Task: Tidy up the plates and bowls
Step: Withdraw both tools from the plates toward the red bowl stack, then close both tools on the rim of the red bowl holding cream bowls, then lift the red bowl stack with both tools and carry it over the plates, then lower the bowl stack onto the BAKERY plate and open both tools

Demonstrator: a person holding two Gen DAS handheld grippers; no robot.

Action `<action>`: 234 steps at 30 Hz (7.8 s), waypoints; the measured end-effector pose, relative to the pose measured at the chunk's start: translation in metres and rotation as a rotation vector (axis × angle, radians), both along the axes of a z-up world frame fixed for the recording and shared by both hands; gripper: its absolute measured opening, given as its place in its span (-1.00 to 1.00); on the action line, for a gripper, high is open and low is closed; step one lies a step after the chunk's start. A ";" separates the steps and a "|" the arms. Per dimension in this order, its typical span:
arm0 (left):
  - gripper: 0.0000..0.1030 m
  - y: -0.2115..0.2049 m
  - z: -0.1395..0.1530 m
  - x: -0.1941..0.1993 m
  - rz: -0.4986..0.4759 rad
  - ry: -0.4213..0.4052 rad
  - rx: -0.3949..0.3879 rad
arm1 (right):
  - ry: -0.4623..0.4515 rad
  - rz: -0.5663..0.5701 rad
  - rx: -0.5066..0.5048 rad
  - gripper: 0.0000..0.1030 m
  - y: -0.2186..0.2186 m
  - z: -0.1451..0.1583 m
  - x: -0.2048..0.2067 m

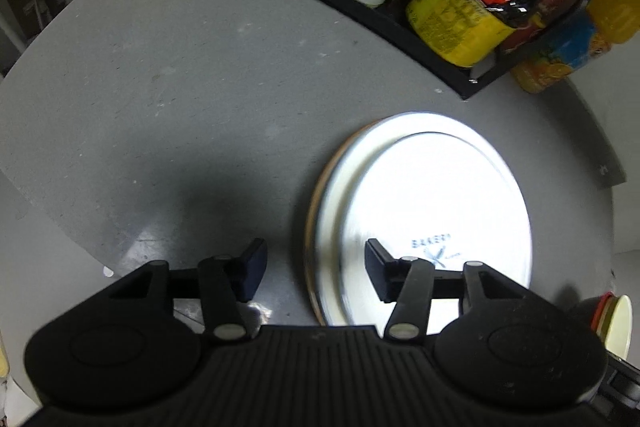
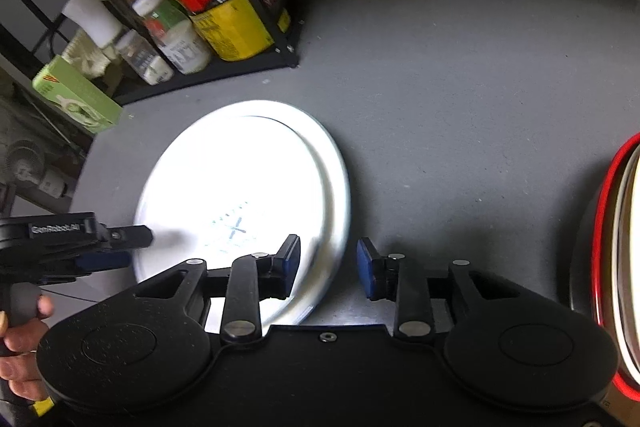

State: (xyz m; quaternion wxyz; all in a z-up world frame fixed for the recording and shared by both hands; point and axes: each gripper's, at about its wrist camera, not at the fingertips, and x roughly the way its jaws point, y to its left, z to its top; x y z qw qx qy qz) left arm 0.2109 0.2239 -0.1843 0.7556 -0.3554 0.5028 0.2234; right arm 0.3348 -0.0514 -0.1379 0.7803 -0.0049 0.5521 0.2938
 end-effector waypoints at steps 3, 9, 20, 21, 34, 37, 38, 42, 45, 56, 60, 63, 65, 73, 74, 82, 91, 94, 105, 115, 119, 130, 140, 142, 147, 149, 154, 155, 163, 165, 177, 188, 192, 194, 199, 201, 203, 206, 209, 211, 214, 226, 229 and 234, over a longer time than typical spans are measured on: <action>0.19 -0.006 0.010 0.003 -0.030 -0.001 0.010 | -0.030 0.004 0.019 0.04 0.000 0.013 -0.003; 0.58 -0.024 0.031 0.013 -0.092 -0.011 0.050 | -0.084 0.011 0.020 0.51 -0.002 0.034 -0.009; 0.82 -0.062 0.071 0.027 -0.243 -0.091 0.131 | -0.156 -0.069 0.053 1.00 -0.033 0.071 -0.019; 0.85 -0.065 0.074 0.029 -0.256 -0.097 0.132 | -0.161 -0.079 0.051 1.00 -0.037 0.073 -0.020; 0.99 -0.114 0.095 0.047 -0.392 -0.167 0.139 | -0.191 -0.206 0.023 1.00 -0.093 0.085 -0.032; 0.99 -0.127 0.097 0.052 -0.420 -0.172 0.138 | -0.188 -0.234 0.022 1.00 -0.108 0.086 -0.030; 0.99 -0.130 0.096 0.054 -0.428 -0.171 0.138 | -0.188 -0.242 0.021 1.00 -0.114 0.087 -0.030; 0.99 -0.151 0.093 0.063 -0.462 -0.158 0.128 | -0.186 -0.254 0.029 1.00 -0.134 0.088 -0.028; 0.99 -0.166 0.090 0.069 -0.488 -0.146 0.122 | -0.179 -0.258 0.042 1.00 -0.150 0.088 -0.025; 0.99 -0.219 0.094 0.093 -0.517 -0.090 0.125 | -0.168 -0.280 0.065 1.00 -0.207 0.090 -0.002; 0.99 -0.234 0.097 0.101 -0.502 -0.080 0.115 | -0.161 -0.295 0.059 0.99 -0.225 0.086 0.009; 0.99 -0.246 0.097 0.108 -0.500 -0.069 0.119 | -0.155 -0.304 0.065 0.99 -0.241 0.082 0.016; 0.99 -0.255 0.098 0.113 -0.500 -0.067 0.125 | -0.146 -0.305 0.066 0.99 -0.249 0.077 0.020; 0.99 -0.285 0.089 0.131 -0.493 -0.054 0.128 | -0.093 -0.278 0.053 0.99 -0.275 0.051 0.041; 0.98 -0.288 0.086 0.134 -0.487 -0.051 0.123 | -0.084 -0.269 0.053 0.99 -0.276 0.047 0.044; 0.93 -0.304 0.061 0.150 -0.443 -0.004 0.074 | -0.024 -0.194 0.076 0.84 -0.280 0.022 0.064; 0.59 -0.316 0.038 0.165 -0.414 0.053 0.049 | 0.049 -0.148 0.093 0.57 -0.282 -0.004 0.080; 0.43 -0.320 0.029 0.168 -0.403 0.065 0.038 | 0.069 -0.141 0.094 0.49 -0.283 -0.011 0.082; -0.14 -0.323 -0.002 0.167 -0.338 0.117 -0.011 | 0.137 -0.123 0.101 0.09 -0.283 -0.030 0.087; -0.41 -0.313 -0.006 0.161 -0.269 0.110 -0.064 | 0.130 -0.104 0.076 -0.28 -0.271 -0.032 0.087; -0.45 -0.309 -0.006 0.160 -0.267 0.105 -0.079 | 0.126 -0.111 0.065 -0.33 -0.272 -0.031 0.086; -0.47 -0.294 0.008 0.161 -0.279 0.060 -0.077 | 0.082 -0.120 0.086 -0.37 -0.254 -0.012 0.090; -0.48 -0.261 0.033 0.158 -0.266 0.014 -0.066 | 0.055 -0.099 0.113 -0.37 -0.216 0.010 0.089; -0.48 -0.251 0.039 0.155 -0.263 0.004 -0.059 | 0.051 -0.091 0.122 -0.37 -0.205 0.015 0.090; -0.48 -0.225 0.053 0.147 -0.246 -0.026 -0.054 | 0.042 -0.065 0.138 -0.37 -0.177 0.026 0.087; -0.48 -0.214 0.058 0.142 -0.237 -0.034 -0.048 | 0.036 -0.052 0.141 -0.37 -0.166 0.029 0.084; -0.48 -0.187 0.066 0.130 -0.217 -0.046 -0.037 | 0.033 -0.027 0.145 -0.37 -0.138 0.034 0.077; -0.48 -0.180 0.066 0.126 -0.212 -0.048 -0.039 | 0.033 -0.022 0.146 -0.37 -0.133 0.035 0.075; -0.48 -0.137 0.072 0.101 -0.181 -0.064 -0.040 | 0.022 0.008 0.142 -0.37 -0.089 0.042 0.064; -0.47 -0.127 0.073 0.098 -0.181 -0.069 -0.035 | 0.018 0.011 0.142 -0.37 -0.080 0.043 0.062; -0.47 -0.067 0.071 0.073 -0.179 -0.094 -0.039 | 0.039 -0.005 0.145 -0.37 -0.027 0.038 0.042; -0.47 -0.028 0.055 0.056 -0.201 -0.077 -0.032 | 0.060 -0.047 0.142 -0.37 0.006 0.021 0.022; -0.47 -0.016 0.045 0.054 -0.213 -0.055 -0.036 | 0.071 -0.059 0.135 -0.37 0.014 0.014 0.018; -0.47 -0.011 0.042 0.054 -0.216 -0.046 -0.037 | 0.082 -0.069 0.134 -0.38 0.017 0.010 0.015; -0.47 -0.004 0.035 0.054 -0.226 -0.034 -0.041 | 0.093 -0.085 0.121 -0.38 0.021 0.003 0.012; -0.47 -0.001 0.033 0.055 -0.227 -0.031 -0.047 | 0.095 -0.093 0.115 -0.38 0.022 0.000 0.011; -0.47 0.000 0.029 0.057 -0.230 -0.028 -0.052 | 0.093 -0.104 0.111 -0.38 0.022 -0.002 0.010; -0.47 -0.001 0.025 0.059 -0.243 -0.026 -0.052 | 0.093 -0.123 0.105 -0.38 0.021 -0.006 0.012; -0.47 0.000 0.024 0.060 -0.247 -0.027 -0.060 | 0.082 -0.134 0.099 -0.37 0.022 -0.006 0.012; -0.47 0.000 0.024 0.060 -0.252 -0.034 -0.057 | 0.078 -0.137 0.097 -0.37 0.021 -0.005 0.012; -0.47 0.000 0.023 0.060 -0.254 -0.027 -0.066 | 0.082 -0.142 0.086 -0.36 0.020 -0.005 0.011; -0.34 -0.007 0.029 0.061 -0.279 -0.043 -0.027 | 0.036 -0.138 0.126 0.17 0.015 0.017 0.001; -0.10 -0.009 0.040 0.058 -0.294 -0.064 0.010 | -0.014 -0.130 0.117 0.34 0.011 0.026 -0.003; 0.33 -0.014 0.053 0.053 -0.296 -0.085 0.103 | -0.065 -0.159 0.108 0.52 0.000 0.035 -0.006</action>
